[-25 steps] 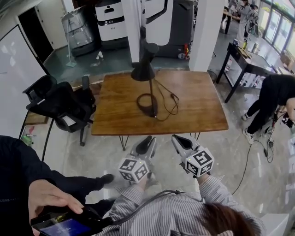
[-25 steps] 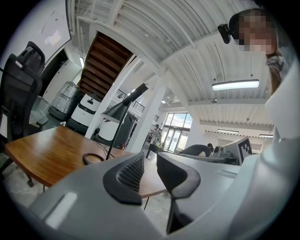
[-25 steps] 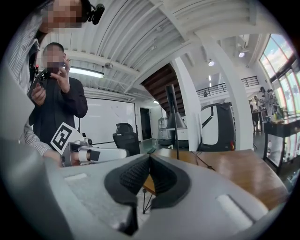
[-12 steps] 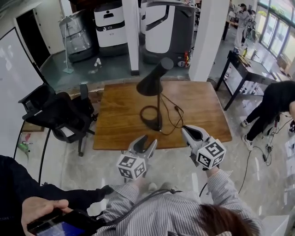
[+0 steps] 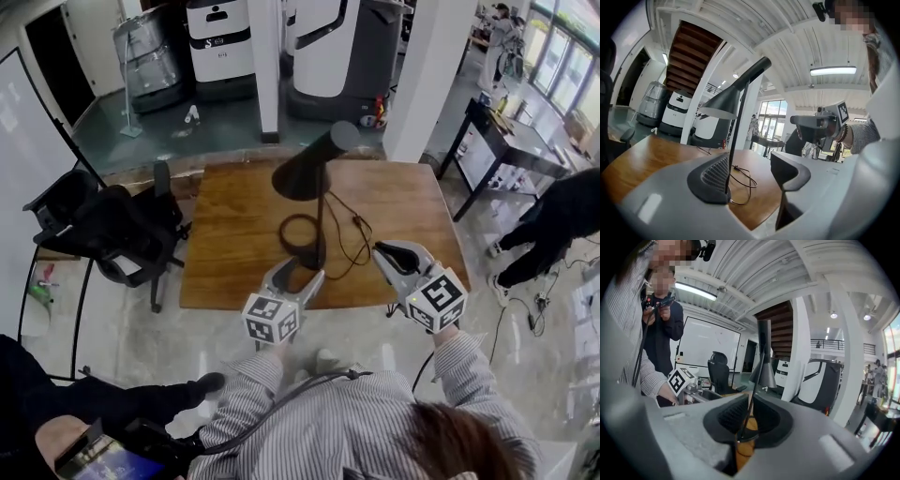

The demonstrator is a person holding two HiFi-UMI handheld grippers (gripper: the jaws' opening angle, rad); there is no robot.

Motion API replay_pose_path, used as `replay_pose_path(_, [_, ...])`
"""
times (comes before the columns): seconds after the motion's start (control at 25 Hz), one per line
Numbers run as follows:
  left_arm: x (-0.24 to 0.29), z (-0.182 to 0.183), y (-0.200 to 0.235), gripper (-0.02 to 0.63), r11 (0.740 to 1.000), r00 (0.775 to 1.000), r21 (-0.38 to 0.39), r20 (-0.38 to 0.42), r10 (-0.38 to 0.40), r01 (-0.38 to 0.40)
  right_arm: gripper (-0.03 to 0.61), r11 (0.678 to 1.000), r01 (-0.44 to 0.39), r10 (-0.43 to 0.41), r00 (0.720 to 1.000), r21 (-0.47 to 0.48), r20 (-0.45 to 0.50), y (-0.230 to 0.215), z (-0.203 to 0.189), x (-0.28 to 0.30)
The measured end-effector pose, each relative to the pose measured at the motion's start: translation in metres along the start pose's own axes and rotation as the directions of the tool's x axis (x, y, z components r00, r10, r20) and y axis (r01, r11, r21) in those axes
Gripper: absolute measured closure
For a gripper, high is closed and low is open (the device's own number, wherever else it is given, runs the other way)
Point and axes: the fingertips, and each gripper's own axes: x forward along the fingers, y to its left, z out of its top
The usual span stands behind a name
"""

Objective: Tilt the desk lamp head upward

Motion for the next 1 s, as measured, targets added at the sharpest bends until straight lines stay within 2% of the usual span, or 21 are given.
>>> replay_pose_path(0.16, [0.037, 0.003, 0.010, 0.328, 1.000, 1.000, 0.027, 0.001, -0.013, 0.013, 0.550, 0.987, -0.031, 0.026, 0.999, -0.157, -0.037, -0.016, 0.014, 0.004])
replay_pose_path(0.36, [0.077, 0.005, 0.025, 0.337, 0.999, 1.000, 0.043, -0.004, -0.003, 0.003, 0.520, 0.917, -0.087, 0.056, 0.994, -0.389, -0.091, -0.018, 0.036, 0.007])
replay_pose_path(0.44, [0.084, 0.003, 0.029, 0.337, 0.999, 1.000, 0.041, -0.011, -0.002, 0.003, 0.518, 0.906, -0.100, 0.068, 0.993, -0.410, -0.092, -0.019, 0.038, 0.011])
replay_pose_path(0.6, [0.095, 0.001, 0.033, 0.345, 0.999, 1.000, 0.035, -0.023, -0.021, 0.022, 0.518, 0.905, -0.103, 0.081, 0.994, -0.412, -0.069, -0.015, 0.053, 0.024])
replay_pose_path(0.68, [0.100, 0.001, 0.033, 0.360, 0.999, 0.999, 0.035, -0.023, -0.032, 0.032, 0.518, 0.891, -0.099, 0.086, 0.995, -0.443, -0.050, -0.008, 0.068, 0.031])
replay_pose_path(0.8, [0.105, 0.003, 0.032, 0.400, 0.998, 0.999, 0.040, -0.024, -0.045, 0.046, 0.518, 0.837, -0.078, 0.081, 0.997, -0.542, -0.019, 0.007, 0.095, 0.036])
replay_pose_path(1.0, [0.119, 0.004, 0.032, 0.439, 0.998, 0.998, 0.037, -0.039, -0.052, 0.054, 0.518, 0.702, 0.002, 0.082, 0.993, -0.712, 0.083, 0.017, 0.157, 0.034])
